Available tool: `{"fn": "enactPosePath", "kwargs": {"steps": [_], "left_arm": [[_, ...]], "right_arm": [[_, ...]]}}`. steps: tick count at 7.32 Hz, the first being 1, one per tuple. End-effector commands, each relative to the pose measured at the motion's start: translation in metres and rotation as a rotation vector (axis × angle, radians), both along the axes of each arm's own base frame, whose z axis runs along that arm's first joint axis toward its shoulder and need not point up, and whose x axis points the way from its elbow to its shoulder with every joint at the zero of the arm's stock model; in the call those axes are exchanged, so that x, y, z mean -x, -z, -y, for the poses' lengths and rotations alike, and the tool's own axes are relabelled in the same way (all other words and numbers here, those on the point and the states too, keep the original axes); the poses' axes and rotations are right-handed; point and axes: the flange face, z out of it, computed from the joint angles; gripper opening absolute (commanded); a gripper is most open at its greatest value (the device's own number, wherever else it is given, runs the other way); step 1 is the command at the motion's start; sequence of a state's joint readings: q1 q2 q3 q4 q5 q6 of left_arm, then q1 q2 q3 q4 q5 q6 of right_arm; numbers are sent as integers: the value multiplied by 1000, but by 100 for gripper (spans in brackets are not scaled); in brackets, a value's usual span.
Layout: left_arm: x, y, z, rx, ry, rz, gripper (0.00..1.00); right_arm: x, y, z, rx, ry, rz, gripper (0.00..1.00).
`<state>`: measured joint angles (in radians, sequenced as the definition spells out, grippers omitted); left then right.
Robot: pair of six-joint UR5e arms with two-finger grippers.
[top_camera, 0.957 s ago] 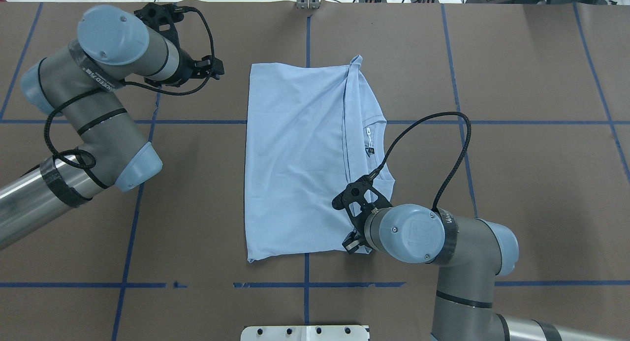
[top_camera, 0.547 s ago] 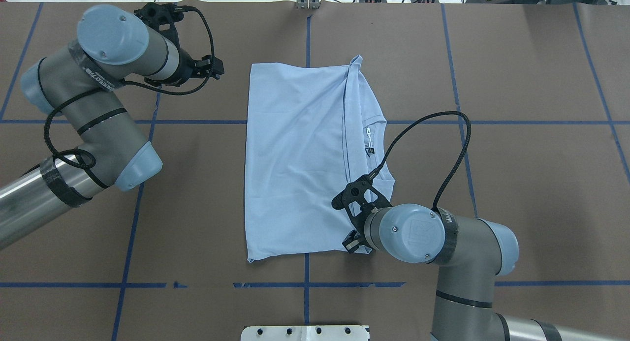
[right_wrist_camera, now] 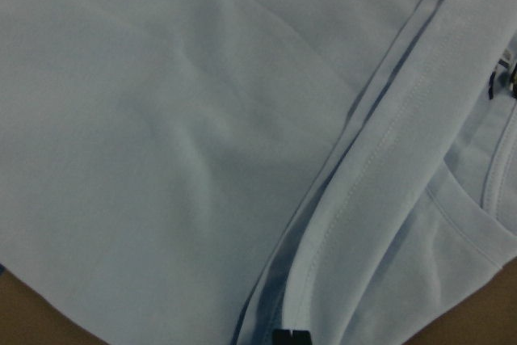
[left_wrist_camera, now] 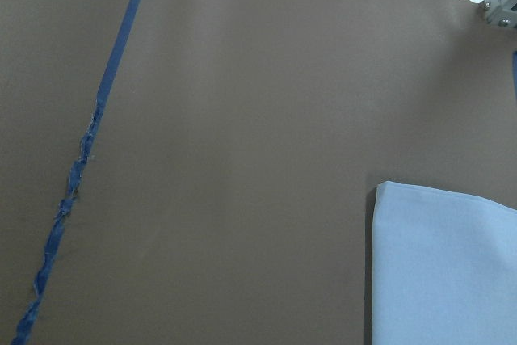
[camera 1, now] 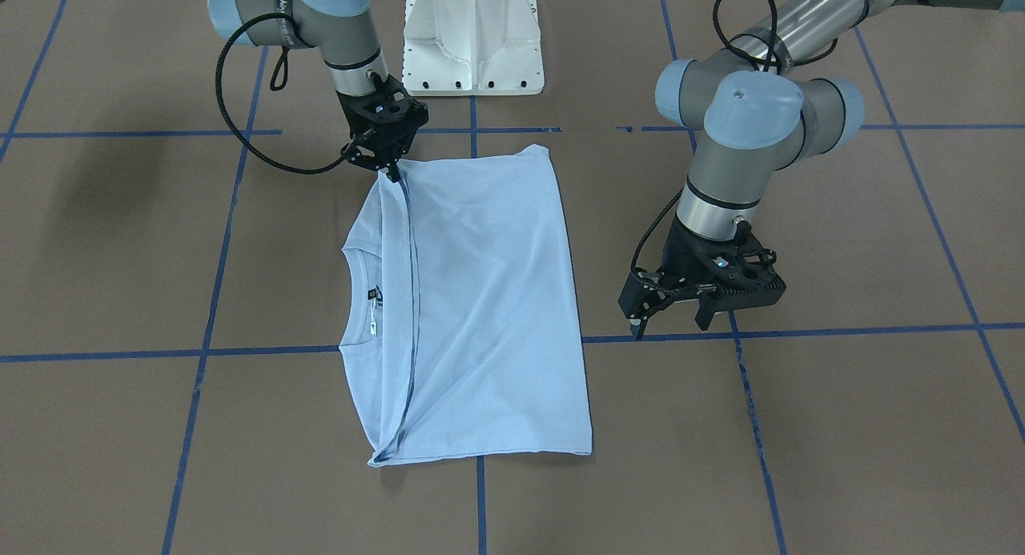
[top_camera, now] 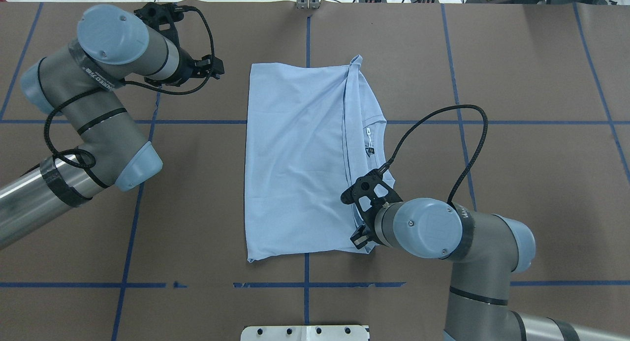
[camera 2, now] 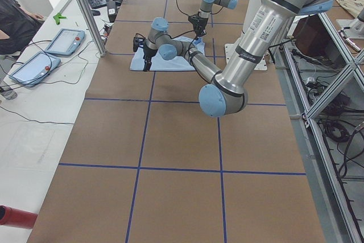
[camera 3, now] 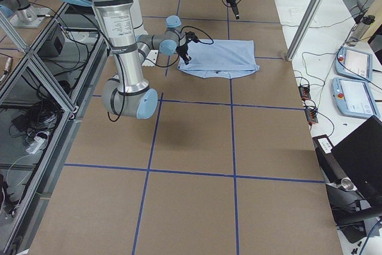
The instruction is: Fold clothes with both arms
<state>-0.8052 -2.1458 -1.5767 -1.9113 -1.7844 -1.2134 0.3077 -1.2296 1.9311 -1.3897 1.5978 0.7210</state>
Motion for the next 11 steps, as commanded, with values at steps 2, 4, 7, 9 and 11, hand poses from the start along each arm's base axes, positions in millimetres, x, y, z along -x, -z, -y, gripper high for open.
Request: {"fn": "enactPosePath", "kwargs": {"steps": [2, 4, 7, 9, 11], "left_arm": [[-1, -4, 1, 5, 0, 5, 100], [-1, -4, 1, -4, 2, -3, 100], [-1, -6, 1, -3, 0, -1, 100], [-1, -8, 2, -3, 2, 2, 100], [-2, -9, 2, -1, 2, 4, 100]], "right_arm": [[-28, -43, -2, 77, -51, -49, 0], [-32, -28, -5, 75, -55, -18, 0], [-34, -24, 0, 73, -64, -10, 100], [-23, -1, 16, 64, -82, 18, 100], [15, 21, 32, 61, -86, 31, 97]]}}
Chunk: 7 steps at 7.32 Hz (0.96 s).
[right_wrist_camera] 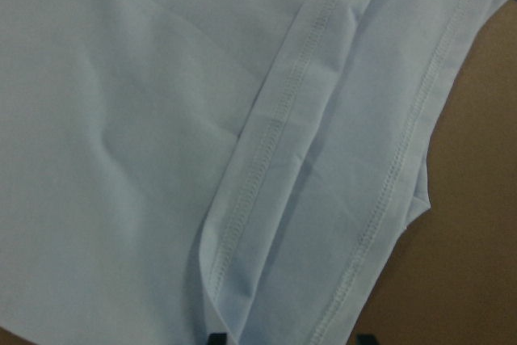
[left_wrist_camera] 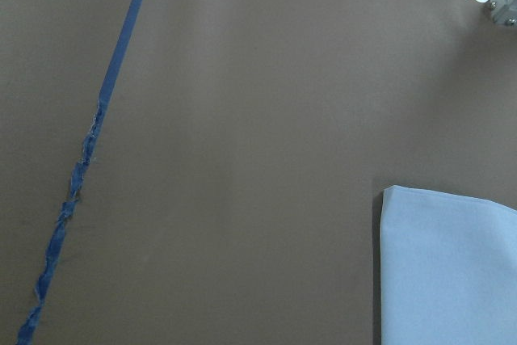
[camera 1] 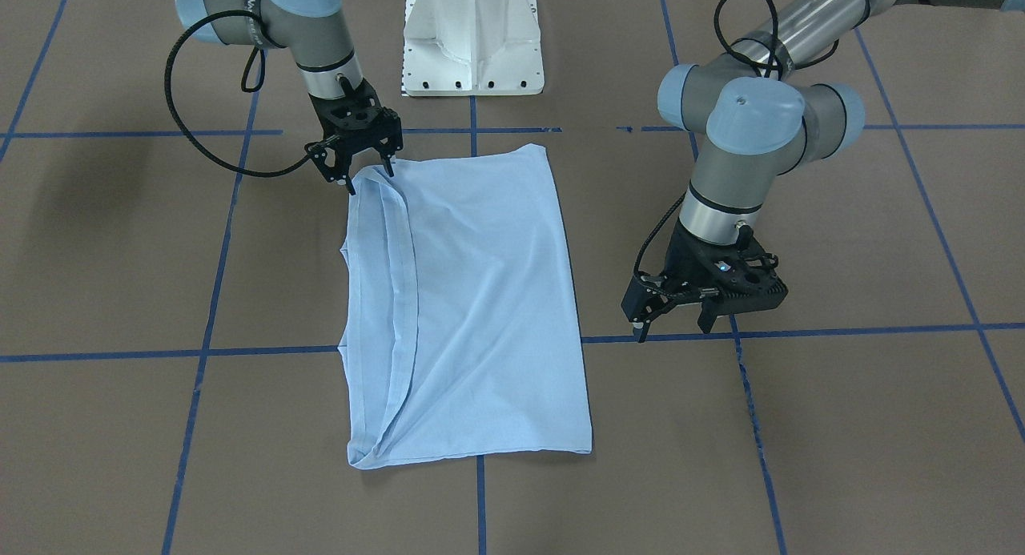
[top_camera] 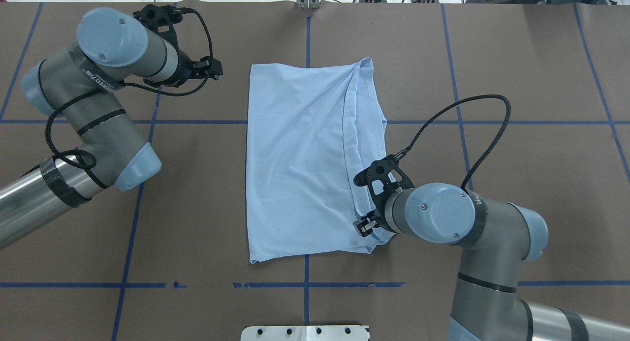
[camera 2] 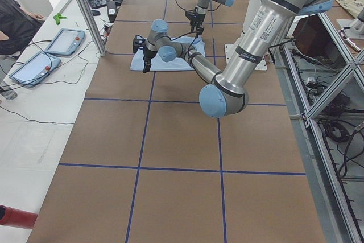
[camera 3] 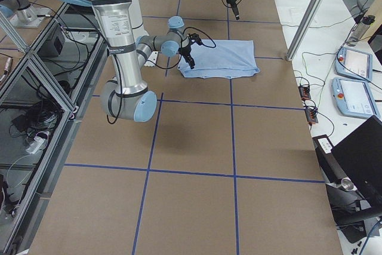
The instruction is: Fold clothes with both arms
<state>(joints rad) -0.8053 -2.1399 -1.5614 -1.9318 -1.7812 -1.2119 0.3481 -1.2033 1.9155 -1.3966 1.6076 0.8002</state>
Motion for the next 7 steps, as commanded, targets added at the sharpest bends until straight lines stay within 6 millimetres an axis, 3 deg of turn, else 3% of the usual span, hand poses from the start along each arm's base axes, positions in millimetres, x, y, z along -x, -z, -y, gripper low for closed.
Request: {"fn": "enactPosePath", "kwargs": {"steps": [1, 2, 3, 4, 7], "left_arm": [[0, -1, 0, 0, 0, 0, 100], [0, -1, 0, 1, 1, 0, 100], [0, -1, 0, 1, 1, 0, 100], [0, -1, 0, 2, 0, 2, 100], [-1, -4, 1, 6, -1, 5, 100]], "right_arm": [[20, 10, 13, -1, -9, 2, 90], [20, 7, 17, 2, -16, -5, 80], [20, 6, 19, 2, -16, -9, 60], [23, 4, 18, 6, -13, -14, 48], [29, 2, 12, 10, 1, -16, 44]]}}
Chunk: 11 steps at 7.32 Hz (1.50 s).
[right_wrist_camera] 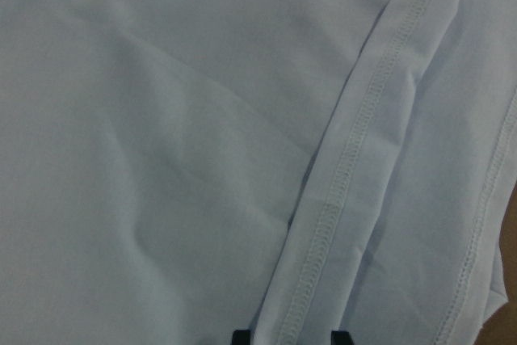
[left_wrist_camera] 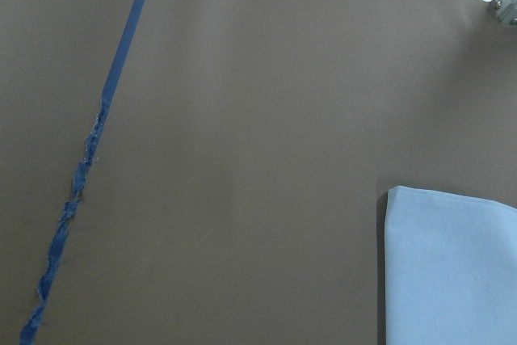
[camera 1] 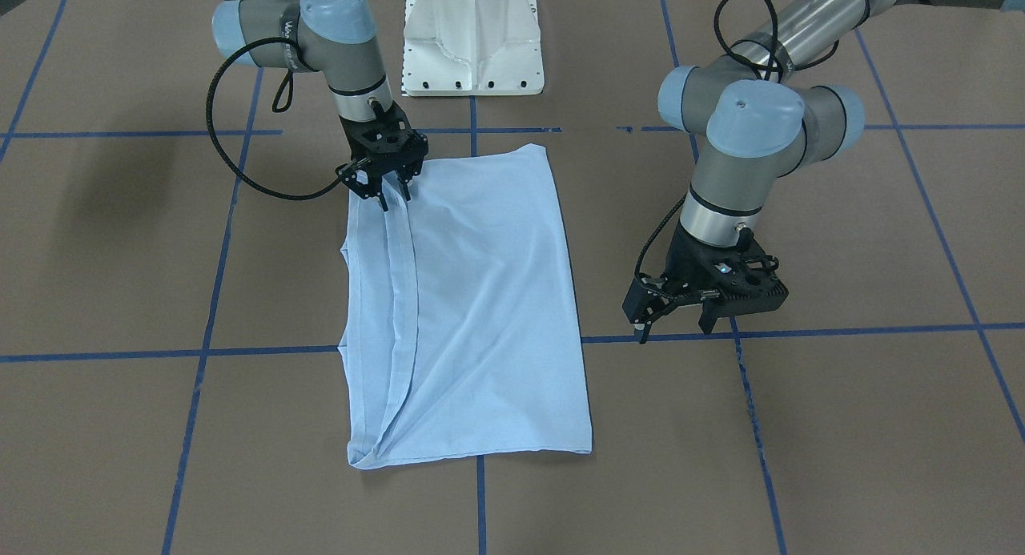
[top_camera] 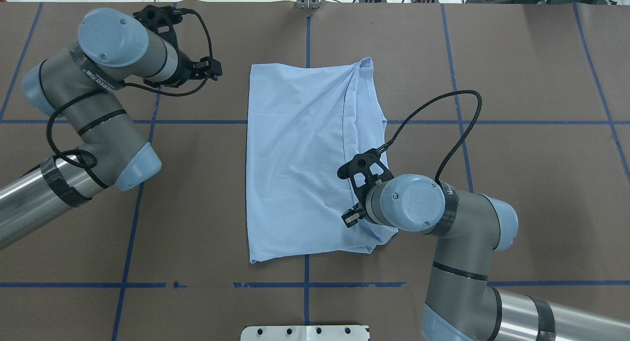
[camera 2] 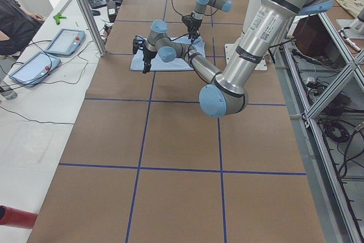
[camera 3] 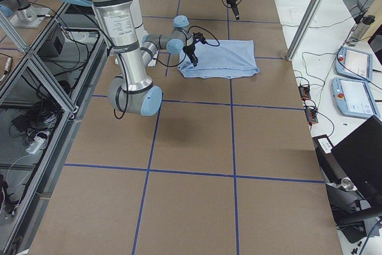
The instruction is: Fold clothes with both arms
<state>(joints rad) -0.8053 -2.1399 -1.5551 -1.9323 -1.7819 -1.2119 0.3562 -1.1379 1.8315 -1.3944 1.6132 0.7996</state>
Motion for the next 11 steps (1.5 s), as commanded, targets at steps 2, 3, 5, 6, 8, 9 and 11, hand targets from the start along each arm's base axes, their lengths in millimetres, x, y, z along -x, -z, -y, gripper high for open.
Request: {"fn": "enactPosePath", "kwargs": {"steps": [2, 3, 5, 6, 8, 9, 11], "left_arm": [[0, -1, 0, 2, 0, 1, 100], [0, -1, 0, 2, 0, 1, 100], [0, 0, 0, -5, 1, -4, 100], [0, 0, 0, -5, 1, -4, 100], [0, 0, 0, -4, 2, -5, 100], [0, 1, 1, -6, 2, -6, 100], [0, 1, 1, -6, 2, -6, 100]], "right_arm": [[7, -5, -5, 6, 12, -10, 43], [9, -6, -7, 6, 16, -11, 39], [10, -6, -11, 10, 27, -11, 17], [10, -6, -10, 12, 29, -10, 4], [7, -6, -12, 24, 42, -1, 0], [5, -6, -10, 25, 40, -1, 0], [-10, -3, 5, 50, 35, 16, 0]]}}
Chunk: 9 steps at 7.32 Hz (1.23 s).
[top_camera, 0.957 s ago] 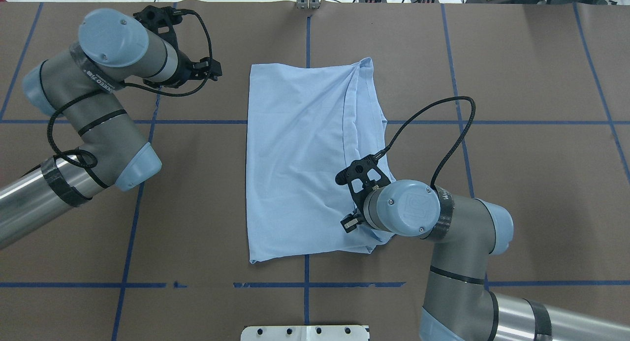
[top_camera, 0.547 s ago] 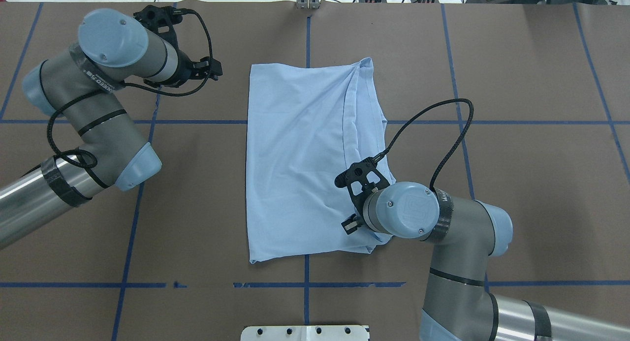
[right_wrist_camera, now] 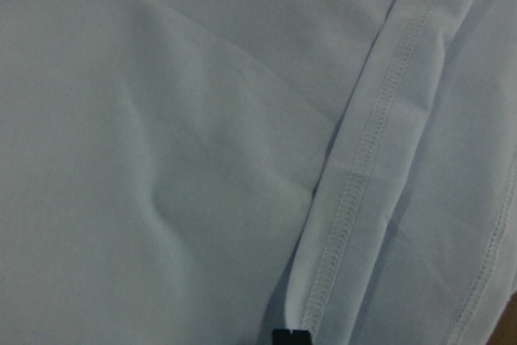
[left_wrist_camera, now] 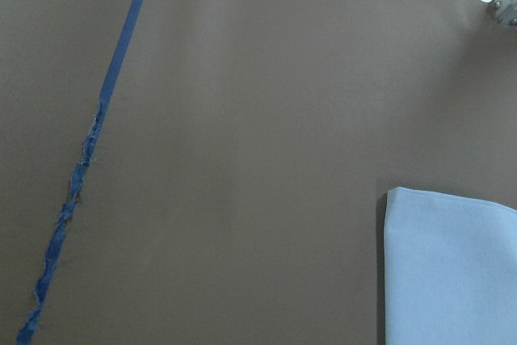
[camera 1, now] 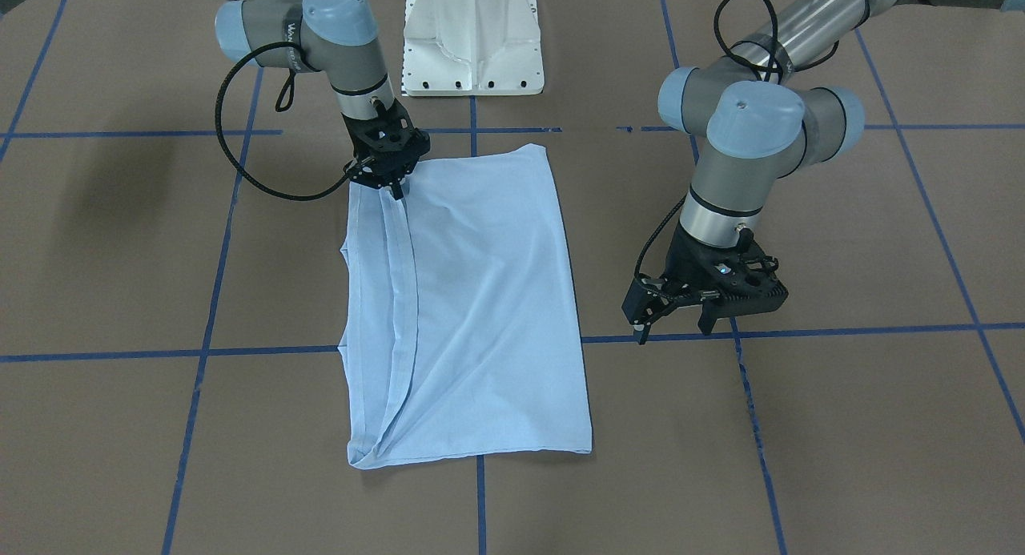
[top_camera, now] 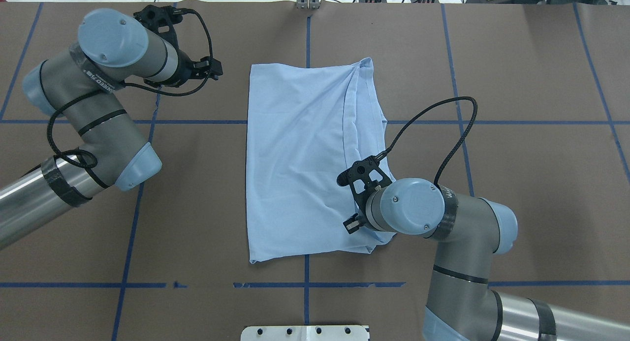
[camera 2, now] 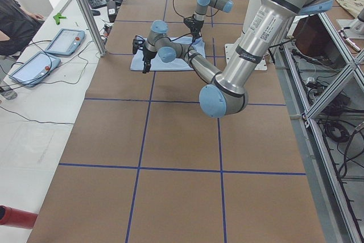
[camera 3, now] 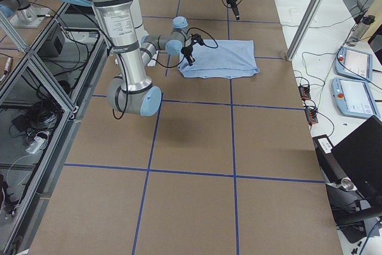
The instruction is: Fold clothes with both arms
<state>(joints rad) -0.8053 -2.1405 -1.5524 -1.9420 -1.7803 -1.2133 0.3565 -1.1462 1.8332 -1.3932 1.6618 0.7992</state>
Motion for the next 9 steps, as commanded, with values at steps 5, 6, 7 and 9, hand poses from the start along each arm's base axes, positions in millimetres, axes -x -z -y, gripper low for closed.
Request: {"fn": "enactPosePath", "kwargs": {"steps": [5, 6, 7, 9], "left_arm": [[0, 0, 0, 0, 1, 1, 100], [0, 0, 0, 1, 0, 0, 100], [0, -1, 0, 2, 0, 1, 100], [-3, -8, 3, -4, 0, -4, 100]], "right_arm": [[-72, -60, -1, 155, -23, -37, 0], [-91, -73, -9, 175, -32, -50, 1], [-93, -71, -5, 171, -45, -46, 36], [-95, -59, 17, 179, -98, -24, 100]]}}
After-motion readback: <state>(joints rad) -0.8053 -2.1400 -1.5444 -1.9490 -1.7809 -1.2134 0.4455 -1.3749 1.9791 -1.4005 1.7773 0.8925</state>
